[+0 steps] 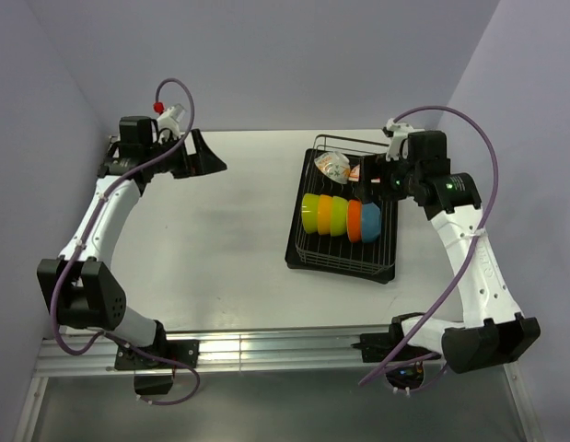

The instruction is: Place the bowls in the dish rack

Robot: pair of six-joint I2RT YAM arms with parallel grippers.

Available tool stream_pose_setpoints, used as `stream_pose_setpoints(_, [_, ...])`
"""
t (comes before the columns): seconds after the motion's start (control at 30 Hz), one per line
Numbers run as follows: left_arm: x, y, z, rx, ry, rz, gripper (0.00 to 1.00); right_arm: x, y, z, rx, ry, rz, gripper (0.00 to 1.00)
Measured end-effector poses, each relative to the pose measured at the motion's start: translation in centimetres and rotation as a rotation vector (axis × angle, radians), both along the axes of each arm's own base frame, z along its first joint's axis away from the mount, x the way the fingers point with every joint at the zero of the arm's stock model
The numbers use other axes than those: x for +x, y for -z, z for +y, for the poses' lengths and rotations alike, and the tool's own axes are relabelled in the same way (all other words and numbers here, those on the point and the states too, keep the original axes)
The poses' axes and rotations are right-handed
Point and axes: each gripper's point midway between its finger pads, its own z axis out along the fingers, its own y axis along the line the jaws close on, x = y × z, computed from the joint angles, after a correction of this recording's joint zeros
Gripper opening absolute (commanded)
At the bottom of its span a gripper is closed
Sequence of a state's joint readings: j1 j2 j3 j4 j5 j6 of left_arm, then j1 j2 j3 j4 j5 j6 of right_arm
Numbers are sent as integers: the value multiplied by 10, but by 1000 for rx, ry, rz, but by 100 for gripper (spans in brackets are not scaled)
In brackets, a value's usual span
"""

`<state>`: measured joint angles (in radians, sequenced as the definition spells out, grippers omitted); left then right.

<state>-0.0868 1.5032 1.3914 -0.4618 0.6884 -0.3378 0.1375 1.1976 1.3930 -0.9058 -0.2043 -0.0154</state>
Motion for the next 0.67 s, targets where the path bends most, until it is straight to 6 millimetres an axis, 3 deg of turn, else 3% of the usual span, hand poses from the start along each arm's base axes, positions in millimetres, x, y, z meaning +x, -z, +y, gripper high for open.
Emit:
stream_pose_setpoints(0.17, [3, 22, 48, 99, -122, 61, 99, 8, -19, 19, 82, -66, -39, 100])
stream_pose_setpoints(0.3, [0, 30, 82, 191, -207, 55, 99, 15, -23, 29, 128, -92, -49, 100])
stream_pose_setpoints(0.67, [-38, 32, 112, 371, -274, -52, 100, 18, -25, 36, 165, -117, -65, 100])
